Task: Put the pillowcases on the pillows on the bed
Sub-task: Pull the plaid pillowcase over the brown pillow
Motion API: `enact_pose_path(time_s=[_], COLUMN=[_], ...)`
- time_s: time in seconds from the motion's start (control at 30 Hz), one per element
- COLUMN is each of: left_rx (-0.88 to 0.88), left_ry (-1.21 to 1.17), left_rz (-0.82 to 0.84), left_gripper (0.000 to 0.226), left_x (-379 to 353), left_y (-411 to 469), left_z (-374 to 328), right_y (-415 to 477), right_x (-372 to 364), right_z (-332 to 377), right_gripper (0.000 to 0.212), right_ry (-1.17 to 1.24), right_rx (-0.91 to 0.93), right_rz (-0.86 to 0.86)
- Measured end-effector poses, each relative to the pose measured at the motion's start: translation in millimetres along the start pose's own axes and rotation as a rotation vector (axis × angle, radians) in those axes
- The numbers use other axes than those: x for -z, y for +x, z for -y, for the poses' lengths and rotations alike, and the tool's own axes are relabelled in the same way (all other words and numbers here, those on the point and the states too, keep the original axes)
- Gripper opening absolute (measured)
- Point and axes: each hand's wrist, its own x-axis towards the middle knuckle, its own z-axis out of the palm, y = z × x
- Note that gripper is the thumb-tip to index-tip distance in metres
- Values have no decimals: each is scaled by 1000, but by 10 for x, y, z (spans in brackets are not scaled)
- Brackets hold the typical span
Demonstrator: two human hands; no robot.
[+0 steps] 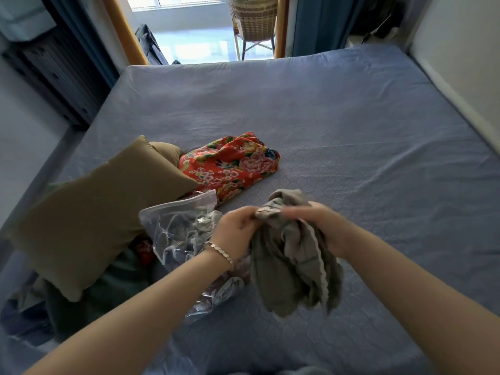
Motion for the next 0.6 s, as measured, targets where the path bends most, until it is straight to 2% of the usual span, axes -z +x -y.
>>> enact_pose_path(time_s=[0.07,0.13,0.23,0.3,0.37,0.4,0.47,0.5,0.53,0.57,0.6], left_rx=[1,12,50,129,205,223,170,128,129,201,322], left_ry=[80,81,56,152,362,494,613,578,489,350,178], left_rz=[-157,-156,-27,82,154,126,-108,-245,-331,-340,-286], left_gripper=[25,19,19,27,40,51,69,65,51,39,40], left_x=[42,74,154,297,444,487,486,446,387,310,261], left_y=[31,28,51,117,153,146,100,55,9,-18,-40], left_z=[-8,-39,-73,-86,-70,-62,-43,-58,-76,-80,-111], right_y=[26,62,100,100,68,39,8,29,62,89,118], right_x=[109,197,334,412,394,323,143,70,6,-44,-109], right_z=[-2,2,40,109,200,245,313,329,345,344,365], right_gripper=[54,49,31,24,16,14,29,37,42,43,40], right_ry=[-573,-981,-1147,-1180,-1062,-925,-589,-423,-279,-155,-68], right_rx=[48,156,254,244,164,112,49,46,50,51,50], right_rz=[-130,-276,-474,-499,-354,-258,-147,-120,-100,-77,-39])
